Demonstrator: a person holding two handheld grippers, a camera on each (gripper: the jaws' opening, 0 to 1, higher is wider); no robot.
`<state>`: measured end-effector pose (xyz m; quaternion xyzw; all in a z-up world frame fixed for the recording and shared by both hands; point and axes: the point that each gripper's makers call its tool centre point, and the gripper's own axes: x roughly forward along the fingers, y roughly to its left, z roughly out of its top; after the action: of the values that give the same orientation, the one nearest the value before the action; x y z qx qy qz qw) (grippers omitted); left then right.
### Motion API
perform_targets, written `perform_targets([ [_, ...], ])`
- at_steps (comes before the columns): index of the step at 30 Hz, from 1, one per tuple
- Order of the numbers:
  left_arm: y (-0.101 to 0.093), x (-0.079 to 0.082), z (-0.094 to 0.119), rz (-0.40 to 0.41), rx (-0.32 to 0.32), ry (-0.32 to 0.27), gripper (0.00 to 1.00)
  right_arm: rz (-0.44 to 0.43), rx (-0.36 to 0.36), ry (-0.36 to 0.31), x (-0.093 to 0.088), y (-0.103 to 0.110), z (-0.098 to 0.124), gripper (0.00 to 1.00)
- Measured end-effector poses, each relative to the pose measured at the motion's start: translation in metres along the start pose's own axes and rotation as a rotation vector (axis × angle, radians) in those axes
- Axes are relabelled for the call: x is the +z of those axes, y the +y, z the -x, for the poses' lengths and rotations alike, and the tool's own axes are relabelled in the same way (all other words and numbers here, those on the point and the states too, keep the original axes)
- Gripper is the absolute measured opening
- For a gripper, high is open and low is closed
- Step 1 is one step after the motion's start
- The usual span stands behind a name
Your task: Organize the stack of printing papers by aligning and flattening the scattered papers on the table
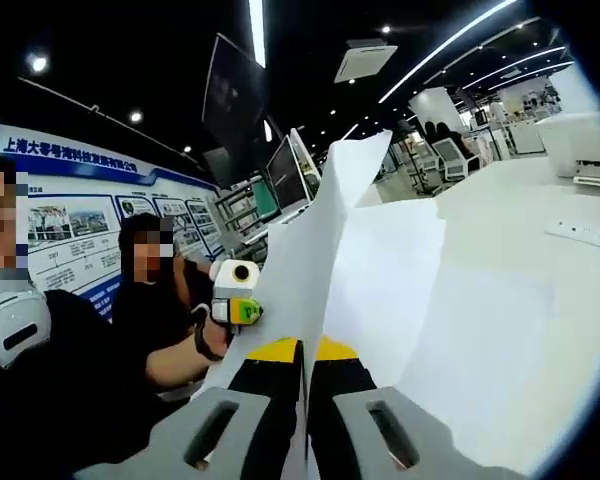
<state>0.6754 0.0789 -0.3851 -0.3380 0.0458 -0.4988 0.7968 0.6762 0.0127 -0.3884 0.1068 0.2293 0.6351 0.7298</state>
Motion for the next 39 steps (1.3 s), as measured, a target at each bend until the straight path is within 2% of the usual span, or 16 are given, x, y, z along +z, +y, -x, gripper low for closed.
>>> perform_targets([
  [12,0.000,-0.001,-0.001,0.000,0.001,0.001,0.15,-0.005,0.018,0.002,0.000,0.000,-0.009,0.00],
  [20,0.003,-0.002,0.000,-0.035,0.012,0.010,0.07,-0.013,0.020,-0.002,0.000,0.002,-0.010,0.00],
  [24,0.004,-0.002,0.000,-0.051,0.022,0.011,0.06,-0.010,0.005,-0.013,0.002,-0.001,-0.011,0.00],
  [27,0.004,-0.002,0.001,-0.055,0.024,0.012,0.06,-0.012,0.003,-0.051,0.008,-0.001,-0.007,0.08],
  [31,0.003,-0.002,0.001,-0.049,0.021,0.011,0.06,-0.020,0.019,-0.064,0.011,0.002,-0.004,0.17],
  [39,0.004,-0.001,0.001,-0.044,0.021,0.012,0.06,0.041,0.018,-0.097,0.014,0.008,0.000,0.43],
])
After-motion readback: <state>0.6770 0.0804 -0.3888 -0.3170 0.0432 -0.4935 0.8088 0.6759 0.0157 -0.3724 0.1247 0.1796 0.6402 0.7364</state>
